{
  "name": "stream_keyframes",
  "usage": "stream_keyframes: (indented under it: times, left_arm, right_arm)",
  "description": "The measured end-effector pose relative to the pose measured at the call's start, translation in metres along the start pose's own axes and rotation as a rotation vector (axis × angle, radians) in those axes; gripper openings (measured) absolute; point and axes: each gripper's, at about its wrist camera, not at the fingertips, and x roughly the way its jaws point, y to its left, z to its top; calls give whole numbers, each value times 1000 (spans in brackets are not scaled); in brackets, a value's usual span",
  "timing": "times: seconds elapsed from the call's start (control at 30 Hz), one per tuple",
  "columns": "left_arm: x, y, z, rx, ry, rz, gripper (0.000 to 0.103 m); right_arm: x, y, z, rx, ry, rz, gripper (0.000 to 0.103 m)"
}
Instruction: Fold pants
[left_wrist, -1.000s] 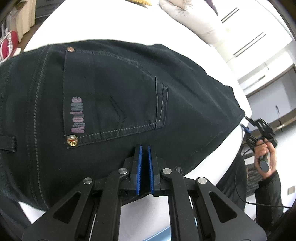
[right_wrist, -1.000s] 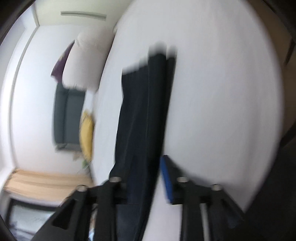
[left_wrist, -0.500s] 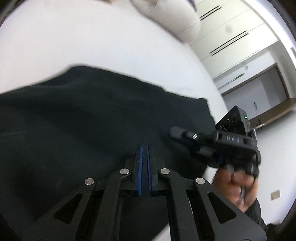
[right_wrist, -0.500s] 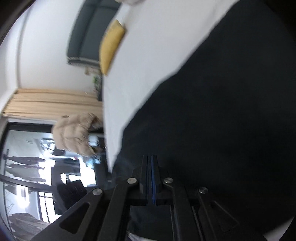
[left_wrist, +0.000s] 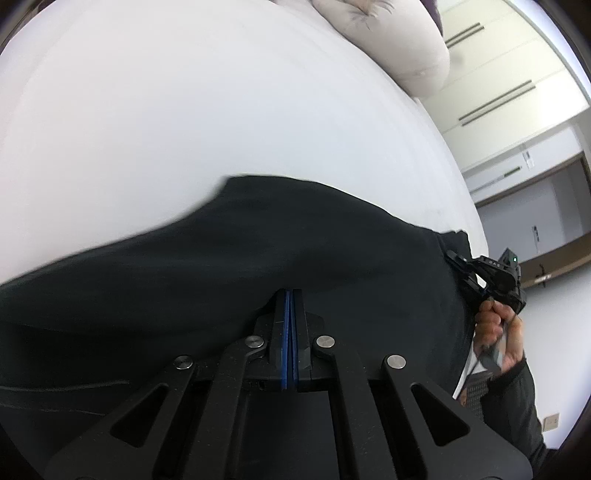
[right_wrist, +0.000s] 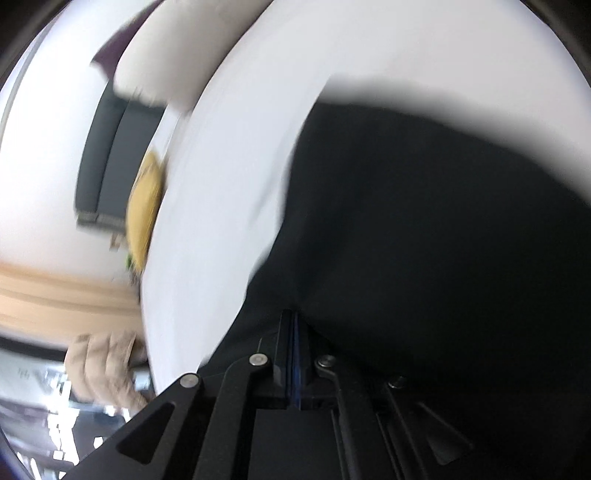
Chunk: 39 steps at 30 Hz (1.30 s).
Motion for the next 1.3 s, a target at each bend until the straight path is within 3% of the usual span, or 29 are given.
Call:
stream_keyframes:
  times: [0.17, 0.23, 0.3, 0.37, 0.43, 0.5, 0.6, 0.67, 0.77, 0.87, 1.17, 1.3]
  left_arm:
    - [-26, 32, -1, -21, -48, 31, 0]
    - [-42, 50, -5, -60, -79, 48, 0]
    - [-66, 68, -10, -96, -120, 71, 0]
    - [-88, 78, -14, -126, -164, 99, 0]
    - [-95, 71, -17, -147, -182, 56, 0]
    - [-93, 48, -20, -119, -190, -12, 0]
    - [-69, 3, -22, -67, -157, -95, 0]
    - [-41, -27, -30, -39, -110, -108, 0]
    - [-11, -31, -49, -22, -25, -67, 0]
    - [-18, 2, -74, -106, -42, -121, 0]
    - [-109, 100, -117, -235, -202, -104, 0]
    - [-143, 132, -140, -267, -265, -72, 0]
  right_arm:
    - [-35, -26, 45, 57, -136, -66, 0]
    - [-52, -33, 58, 79, -207, -182, 0]
    - [-78, -39, 58, 140, -251, -153, 4]
    - [-91, -17, 40, 48, -247, -102, 4]
    - [-83, 15, 3, -50, -173, -16, 4]
    - [-68, 50, -55, -147, -56, 129, 4]
    - [-16, 91, -154, -226, 161, 241, 4]
    - [14, 102, -209, -235, 283, 268, 4]
    - [58, 99, -251, -223, 385, 227, 0]
    - [60, 85, -237, -186, 327, 243, 0]
    - [16, 22, -102, -8, -29, 111, 0]
    - [-17, -13, -80, 35, -126, 63, 0]
